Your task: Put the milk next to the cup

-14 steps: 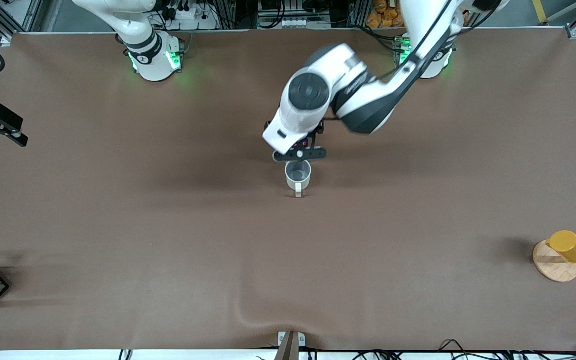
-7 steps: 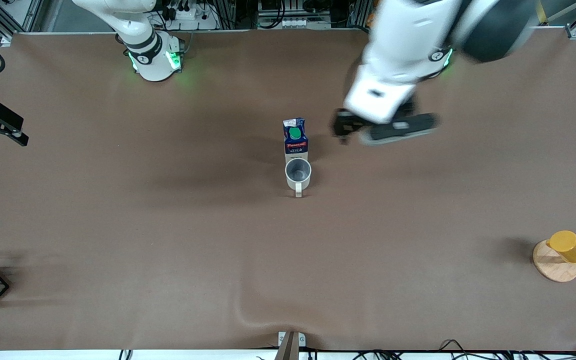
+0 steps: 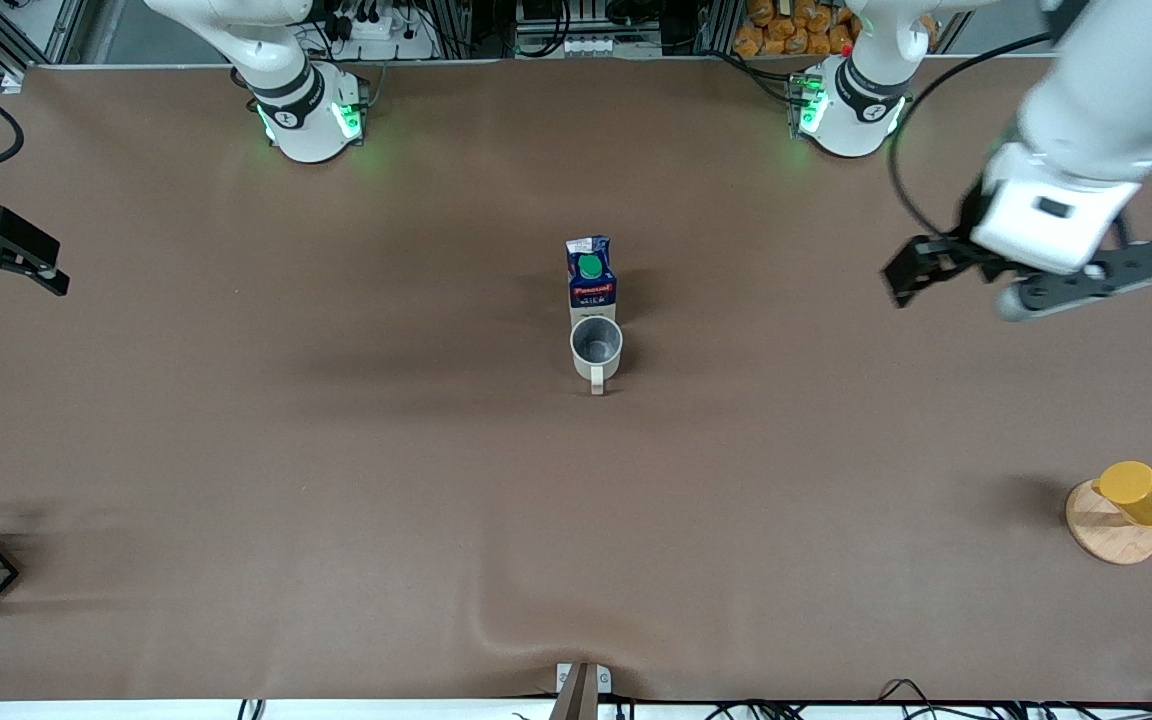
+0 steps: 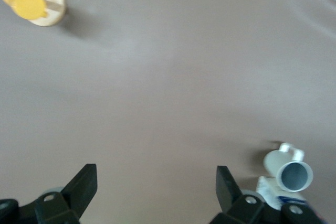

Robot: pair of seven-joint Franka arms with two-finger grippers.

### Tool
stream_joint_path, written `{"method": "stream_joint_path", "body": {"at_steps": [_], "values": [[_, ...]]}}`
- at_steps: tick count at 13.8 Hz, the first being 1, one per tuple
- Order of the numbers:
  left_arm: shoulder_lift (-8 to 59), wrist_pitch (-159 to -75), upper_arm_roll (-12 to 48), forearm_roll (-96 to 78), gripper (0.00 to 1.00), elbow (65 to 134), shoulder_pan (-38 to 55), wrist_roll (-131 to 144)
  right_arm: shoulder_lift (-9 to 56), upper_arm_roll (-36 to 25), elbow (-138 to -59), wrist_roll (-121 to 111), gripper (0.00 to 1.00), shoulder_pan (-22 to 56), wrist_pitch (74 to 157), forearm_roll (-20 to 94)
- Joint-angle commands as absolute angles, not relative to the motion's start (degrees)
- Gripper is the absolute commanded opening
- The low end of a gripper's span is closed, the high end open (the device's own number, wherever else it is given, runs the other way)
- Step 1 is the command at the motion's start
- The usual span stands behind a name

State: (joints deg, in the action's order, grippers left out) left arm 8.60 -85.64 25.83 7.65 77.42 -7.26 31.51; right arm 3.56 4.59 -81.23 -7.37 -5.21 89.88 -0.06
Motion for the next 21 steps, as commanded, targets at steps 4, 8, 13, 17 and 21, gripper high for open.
{"method": "stream_joint_path", "body": {"at_steps": [4, 8, 13, 17, 21], "values": [[-1.83, -83.85, 23.30, 0.70, 1.00, 85.24, -15.03, 16.61, 2.29, 4.83, -82.97, -7.21, 1.00, -5.80, 90.70, 0.97], [-4.12, -84.02, 13.46, 0.26, 1.00, 90.59, -4.24, 16.35, 2.46, 4.83, -82.79, -7.29, 1.00, -5.71, 90.62, 0.97], [-8.09, -84.20, 8.28, 0.18, 1.00, 96.95, 0.25, 14.17, 2.46, 5.01, -82.62, -6.77, 1.00, -5.45, 90.09, 0.97], [-7.47, -84.20, 6.77, 0.18, 1.00, 96.59, 0.79, 11.34, 2.46, 5.01, -82.62, -6.59, 1.00, -3.26, 90.26, 0.97], [-6.59, -84.11, 6.68, 0.18, 1.00, 95.71, 1.92, 12.12, 2.64, 4.92, -82.62, -6.68, 1.00, -3.43, 90.44, 0.97]]}}
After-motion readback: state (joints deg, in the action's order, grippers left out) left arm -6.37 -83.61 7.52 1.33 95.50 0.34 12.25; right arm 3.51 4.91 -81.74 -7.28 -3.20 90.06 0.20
